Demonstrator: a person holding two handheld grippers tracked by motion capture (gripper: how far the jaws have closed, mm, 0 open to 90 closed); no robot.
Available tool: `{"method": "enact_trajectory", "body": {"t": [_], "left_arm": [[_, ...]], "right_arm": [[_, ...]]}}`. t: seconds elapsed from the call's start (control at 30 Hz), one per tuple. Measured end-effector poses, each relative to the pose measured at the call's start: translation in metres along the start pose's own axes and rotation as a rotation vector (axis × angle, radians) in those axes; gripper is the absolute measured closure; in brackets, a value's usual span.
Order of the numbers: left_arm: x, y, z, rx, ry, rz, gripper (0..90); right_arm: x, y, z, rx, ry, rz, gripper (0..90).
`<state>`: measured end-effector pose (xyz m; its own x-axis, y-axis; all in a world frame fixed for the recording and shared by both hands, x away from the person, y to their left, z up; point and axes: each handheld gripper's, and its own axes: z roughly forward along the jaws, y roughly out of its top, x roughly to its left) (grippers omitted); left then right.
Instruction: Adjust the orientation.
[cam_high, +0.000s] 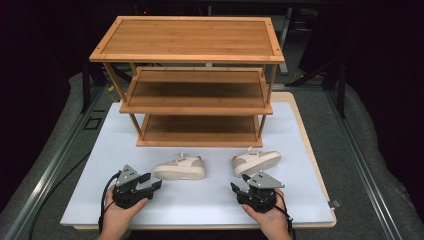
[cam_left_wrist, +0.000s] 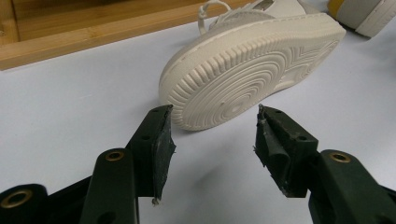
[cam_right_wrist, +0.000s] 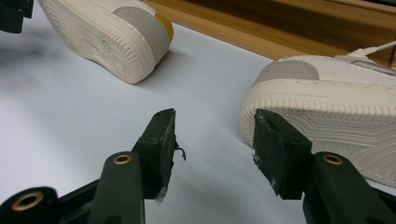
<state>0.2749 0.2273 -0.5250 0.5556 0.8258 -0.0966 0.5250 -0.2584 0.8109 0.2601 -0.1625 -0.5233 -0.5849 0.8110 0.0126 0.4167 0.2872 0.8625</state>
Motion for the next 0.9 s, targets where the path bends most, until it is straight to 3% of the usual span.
{"method": "enact_trajectory", "body": {"t": [0.23,0.33,0.43,0.53,0.73,0.9], "left_arm": [[0.000,-0.001,-0.001,0.014,-0.005,-0.011,47.6],[0.002,0.001,-0.002,0.001,0.000,-0.034,48.4],[0.003,0.003,-0.004,-0.013,-0.011,-0.050,48.9],[0.003,0.011,-0.008,-0.031,-0.029,-0.079,49.8],[0.001,0.036,-0.009,-0.063,-0.040,-0.069,50.7],[0.000,0.053,0.002,-0.070,-0.028,-0.067,48.3]], "right_arm": [[0.000,0.002,0.000,-0.023,0.010,0.009,47.6],[0.000,0.003,-0.004,-0.032,-0.030,-0.002,47.8],[-0.002,0.003,-0.005,-0.017,-0.040,0.012,47.4],[-0.004,0.002,-0.005,-0.015,-0.021,0.038,44.5],[-0.001,0.002,-0.003,-0.011,-0.011,0.033,43.6],[0.000,0.002,-0.003,-0.012,-0.011,0.029,41.7]]}}
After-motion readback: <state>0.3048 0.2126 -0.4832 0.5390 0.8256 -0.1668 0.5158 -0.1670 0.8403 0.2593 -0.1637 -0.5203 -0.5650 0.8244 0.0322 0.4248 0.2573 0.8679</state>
